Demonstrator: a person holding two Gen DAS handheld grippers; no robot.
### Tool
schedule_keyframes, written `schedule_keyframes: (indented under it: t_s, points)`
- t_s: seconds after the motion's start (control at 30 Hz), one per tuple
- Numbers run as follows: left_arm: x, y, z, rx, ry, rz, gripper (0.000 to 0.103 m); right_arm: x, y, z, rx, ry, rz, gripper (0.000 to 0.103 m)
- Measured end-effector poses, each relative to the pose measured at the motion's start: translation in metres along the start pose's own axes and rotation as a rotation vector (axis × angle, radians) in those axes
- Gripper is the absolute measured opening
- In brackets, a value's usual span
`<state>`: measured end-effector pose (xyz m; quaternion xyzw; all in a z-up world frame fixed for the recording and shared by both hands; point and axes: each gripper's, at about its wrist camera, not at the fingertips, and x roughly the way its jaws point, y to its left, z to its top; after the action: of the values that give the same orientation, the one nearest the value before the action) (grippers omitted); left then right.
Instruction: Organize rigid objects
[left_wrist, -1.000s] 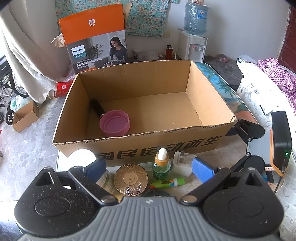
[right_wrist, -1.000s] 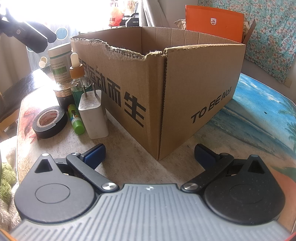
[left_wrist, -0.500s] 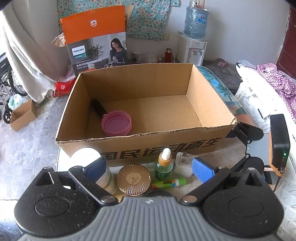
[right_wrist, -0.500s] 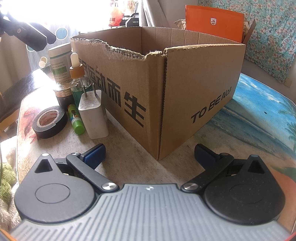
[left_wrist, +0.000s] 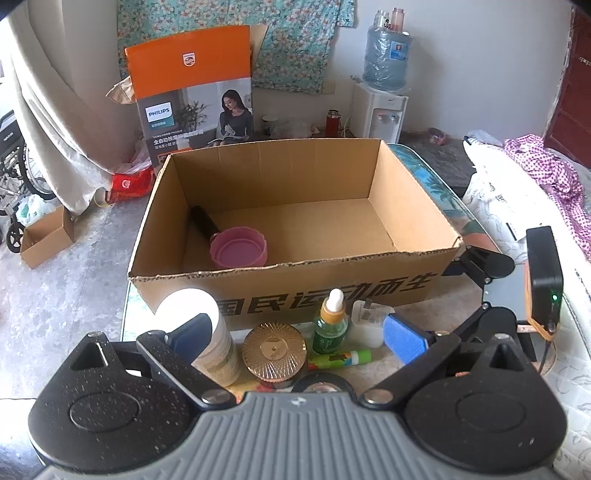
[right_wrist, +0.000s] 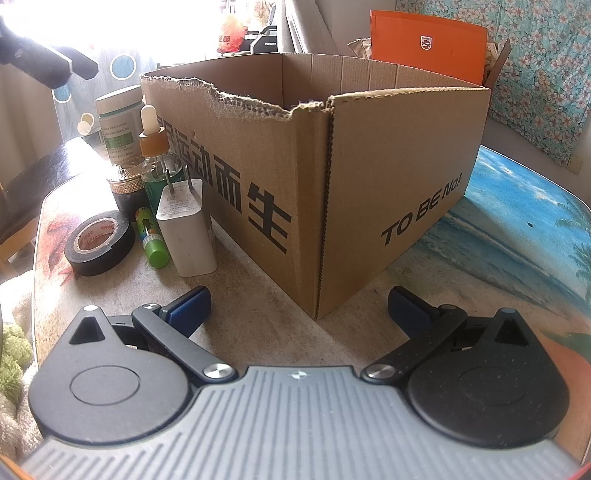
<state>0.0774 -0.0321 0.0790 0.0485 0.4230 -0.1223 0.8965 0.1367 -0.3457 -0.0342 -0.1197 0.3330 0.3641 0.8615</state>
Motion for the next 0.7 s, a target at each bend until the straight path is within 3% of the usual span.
schedule_keyframes:
  t_s: [0.7]
  points:
    - [0.006, 0.008, -0.023, -0.013, 0.021, -0.037, 0.100, 0.000, -0.001, 0.000, -0.001, 0.000, 0.001, 0.102]
